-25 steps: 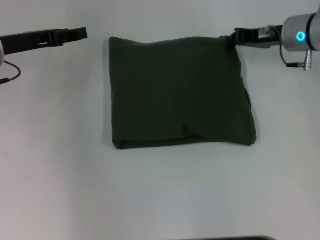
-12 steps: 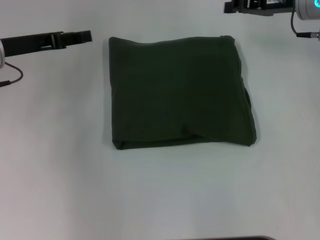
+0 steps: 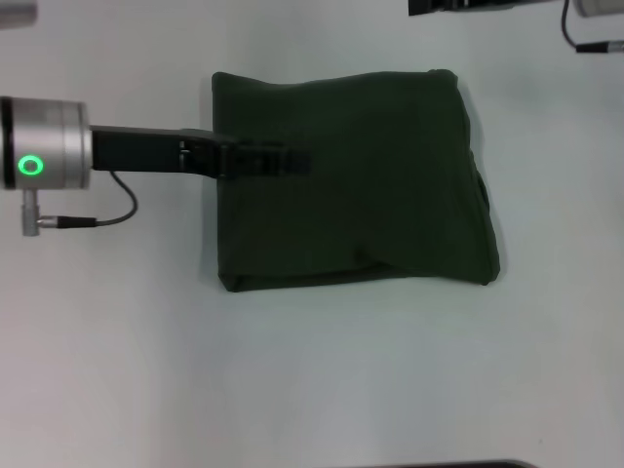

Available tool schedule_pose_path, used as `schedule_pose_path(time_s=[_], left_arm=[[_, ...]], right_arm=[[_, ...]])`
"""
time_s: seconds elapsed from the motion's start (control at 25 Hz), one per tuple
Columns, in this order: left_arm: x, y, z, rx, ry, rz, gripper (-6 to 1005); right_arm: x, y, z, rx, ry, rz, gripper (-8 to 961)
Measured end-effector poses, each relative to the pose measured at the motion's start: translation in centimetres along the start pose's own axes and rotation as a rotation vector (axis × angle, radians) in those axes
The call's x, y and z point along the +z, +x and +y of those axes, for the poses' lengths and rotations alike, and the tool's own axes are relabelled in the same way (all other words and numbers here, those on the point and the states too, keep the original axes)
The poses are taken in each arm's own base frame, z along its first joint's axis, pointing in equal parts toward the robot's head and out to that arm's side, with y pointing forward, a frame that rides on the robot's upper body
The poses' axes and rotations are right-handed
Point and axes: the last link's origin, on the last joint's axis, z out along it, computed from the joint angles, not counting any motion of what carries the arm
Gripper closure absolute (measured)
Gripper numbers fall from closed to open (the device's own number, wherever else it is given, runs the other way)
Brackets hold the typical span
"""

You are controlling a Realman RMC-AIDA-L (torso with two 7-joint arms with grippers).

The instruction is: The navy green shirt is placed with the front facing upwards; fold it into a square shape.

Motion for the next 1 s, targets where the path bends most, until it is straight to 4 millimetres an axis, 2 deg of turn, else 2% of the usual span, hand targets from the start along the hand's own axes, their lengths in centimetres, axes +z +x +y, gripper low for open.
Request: schedule_pose_path(time_s=[0.12,0.24,0.56,0.64,0.76,0.88,1.0], left_arm=[[1.0,0.9,0.8,-0.058,-0.052,-0.003,446],[2.1,1.7,0.9,-0.134,-0.065,-0.011,455],[5.8,2.1,-0.3,-0.346,-0.041,-0.032,478],[6.9,1.4,-0.9,-0.398,0.002,-0.057,567],[7.1,1.2,-1.2,-0.419,0.030,-0.060,700],[7.3,0.9,-1.6,-0.438,0.056,-0.056,895],[7.4,0.5,-2.4,-0.454,0.101,-0.042,960]], right_arm=[[-1.0,-1.1,0.5,0.033,-0.015,0.001,951],[-1.4,-1.0,0.7,0.057,-0.035,0.015,950],[-1.6,-0.6,0.6,0.090,-0.048,0.022,951],[-1.5,-0.5,0.6,0.092,-0.052,0.023,951],[-1.4,-0.5,0.7,0.092,-0.054,0.024,951],[-1.4,-0.5,0.8,0.091,-0.055,0.024,950],[-1.3,-0.5,0.8,0.091,-0.053,0.023,950]])
